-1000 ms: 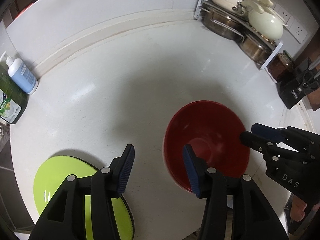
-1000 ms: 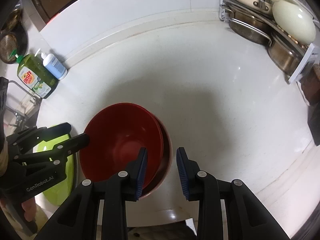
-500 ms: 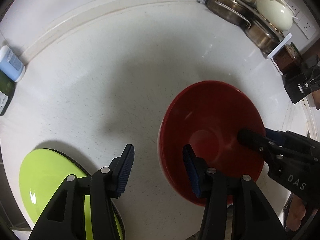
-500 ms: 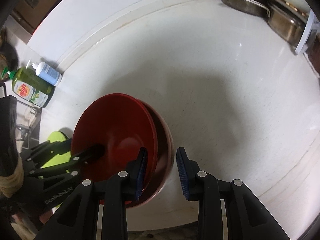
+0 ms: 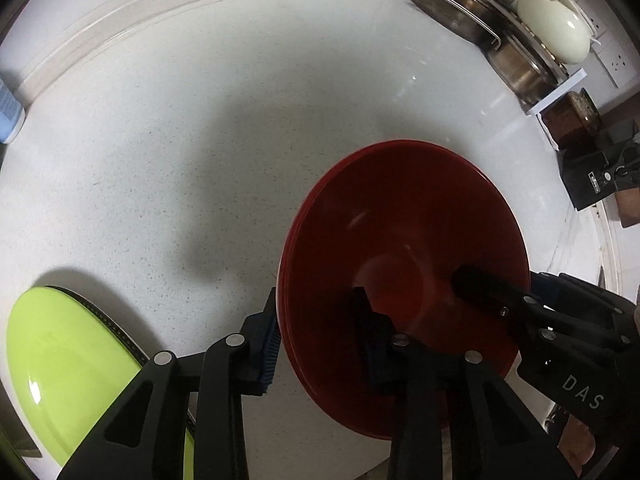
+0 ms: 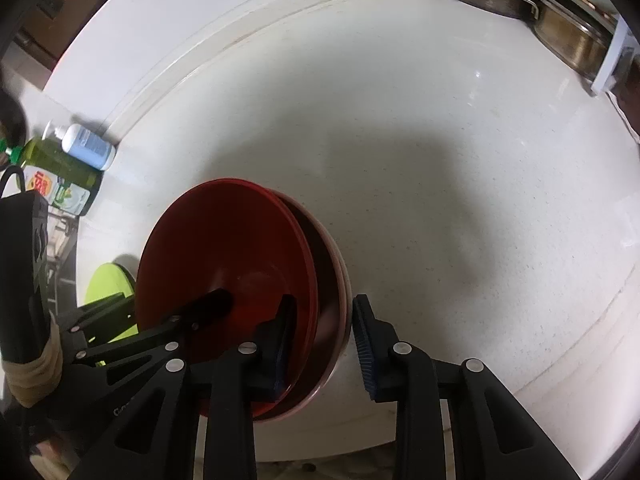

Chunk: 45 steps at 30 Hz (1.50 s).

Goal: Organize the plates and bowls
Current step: 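Close both tools on the rim of the nested bowl stack, then carry the nested bowls with both tools over the green plate stack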

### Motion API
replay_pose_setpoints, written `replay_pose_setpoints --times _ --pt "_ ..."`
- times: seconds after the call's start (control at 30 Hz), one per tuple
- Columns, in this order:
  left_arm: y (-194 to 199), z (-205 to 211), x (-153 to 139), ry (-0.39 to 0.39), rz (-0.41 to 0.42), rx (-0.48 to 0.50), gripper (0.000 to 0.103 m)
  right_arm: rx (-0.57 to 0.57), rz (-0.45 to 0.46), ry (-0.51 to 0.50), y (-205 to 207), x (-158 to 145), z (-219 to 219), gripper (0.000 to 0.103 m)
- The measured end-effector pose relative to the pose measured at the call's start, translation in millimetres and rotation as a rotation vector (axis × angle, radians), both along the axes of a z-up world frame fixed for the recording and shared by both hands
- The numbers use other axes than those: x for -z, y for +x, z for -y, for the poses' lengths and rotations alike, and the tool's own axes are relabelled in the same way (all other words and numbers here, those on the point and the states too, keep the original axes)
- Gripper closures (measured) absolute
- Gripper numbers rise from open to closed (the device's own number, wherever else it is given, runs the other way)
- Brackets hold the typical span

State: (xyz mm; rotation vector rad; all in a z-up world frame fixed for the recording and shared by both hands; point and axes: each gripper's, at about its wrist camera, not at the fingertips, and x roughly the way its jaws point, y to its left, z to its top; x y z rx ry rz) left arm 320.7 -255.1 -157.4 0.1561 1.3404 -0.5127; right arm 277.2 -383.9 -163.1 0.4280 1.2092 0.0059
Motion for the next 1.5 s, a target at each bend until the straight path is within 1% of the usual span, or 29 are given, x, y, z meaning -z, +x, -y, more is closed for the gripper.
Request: replay_pose_setpoints --times 0.33,0.53,0.73,0.83,1.03,1.17,1.37,1.5 --pt "4 -1 -3 -0.006 -0.031 -0.030 0.072 0.037 -0.013 0.002 4 -4 -1 0.081" --pt "3 -10 -10 -0.014 -0.026 -0.051 0.072 0.029 -0.005 0.012 5 -13 -5 0.081" --pt "0 -28 -25 -0.020 0.000 -0.073 0.073 0.001 0.008 0.031 8 -27 -18 0.081" --pt "-2 -44 -35 -0.022 0.019 -0.094 0.073 -0.035 0.026 0.034 10 -36 -30 0.081" --pt "-7 -88 -54 -0.033 0.059 -0.197 0.073 -0.131 0.052 0.044 19 -50 -67 0.081" --pt "-13 -115 -60 -0.034 0.073 -0.266 0.073 -0.213 0.064 0.042 23 -57 -94 0.081" --pt "-25 -163 -69 -0.034 0.094 -0.377 0.073 -0.322 0.059 0.053 28 -59 -134 0.081" --pt "-34 -194 -69 -0.022 0.096 -0.452 0.073 -0.394 0.043 0.066 28 -56 -160 0.081"
